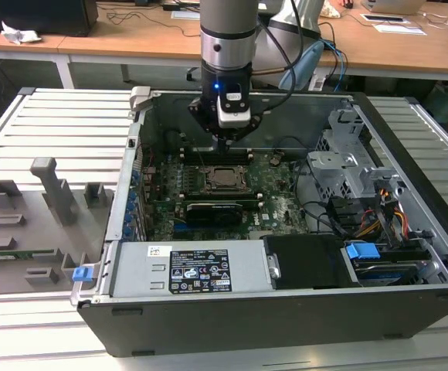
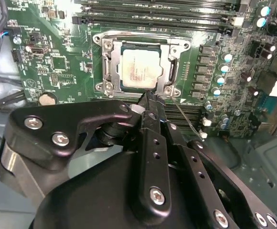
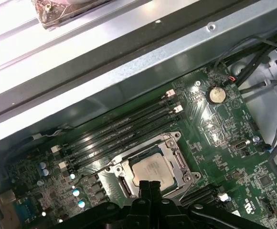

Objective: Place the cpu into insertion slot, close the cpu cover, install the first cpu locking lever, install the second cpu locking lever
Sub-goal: 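Install the first cpu locking lever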

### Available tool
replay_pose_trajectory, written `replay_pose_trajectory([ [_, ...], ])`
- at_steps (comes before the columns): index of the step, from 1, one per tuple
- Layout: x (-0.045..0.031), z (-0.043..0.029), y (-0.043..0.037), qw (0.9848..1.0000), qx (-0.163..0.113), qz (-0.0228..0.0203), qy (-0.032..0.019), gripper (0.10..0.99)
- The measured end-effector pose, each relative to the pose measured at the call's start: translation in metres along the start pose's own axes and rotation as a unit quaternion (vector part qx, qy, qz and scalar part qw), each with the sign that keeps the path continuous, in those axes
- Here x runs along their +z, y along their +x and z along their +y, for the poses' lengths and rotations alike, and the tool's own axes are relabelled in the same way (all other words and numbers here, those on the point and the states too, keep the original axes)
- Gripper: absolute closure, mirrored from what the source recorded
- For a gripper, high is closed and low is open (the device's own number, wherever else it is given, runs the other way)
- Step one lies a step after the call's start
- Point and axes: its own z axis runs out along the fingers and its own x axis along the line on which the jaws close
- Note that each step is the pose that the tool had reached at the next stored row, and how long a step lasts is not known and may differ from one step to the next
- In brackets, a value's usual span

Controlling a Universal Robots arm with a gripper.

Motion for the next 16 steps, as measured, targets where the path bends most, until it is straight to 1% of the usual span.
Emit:
replay_pose_trajectory([
  [6, 0.0000, 0.0000, 0.0000, 0.9997, -0.026, 0.0014, -0.0005, 0.980],
  [7, 0.0000, 0.0000, 0.0000, 0.9994, -0.034, 0.0018, -0.0007, 0.980],
  [10, 0.0001, 0.0000, 0.0000, 0.9980, -0.063, 0.0034, -0.0013, 0.980],
  [12, 0.0002, 0.0000, 0.0000, 0.9963, -0.085, 0.0046, -0.0017, 0.980],
  [13, 0.0003, 0.0000, 0.0000, 0.9947, -0.103, 0.0056, -0.0021, 0.980],
  [15, 0.0004, 0.0000, 0.0000, 0.9922, -0.124, 0.0068, -0.0025, 0.980],
  [16, 0.0004, 0.0000, 0.0000, 0.9902, -0.140, 0.0076, -0.0028, 0.980],
])
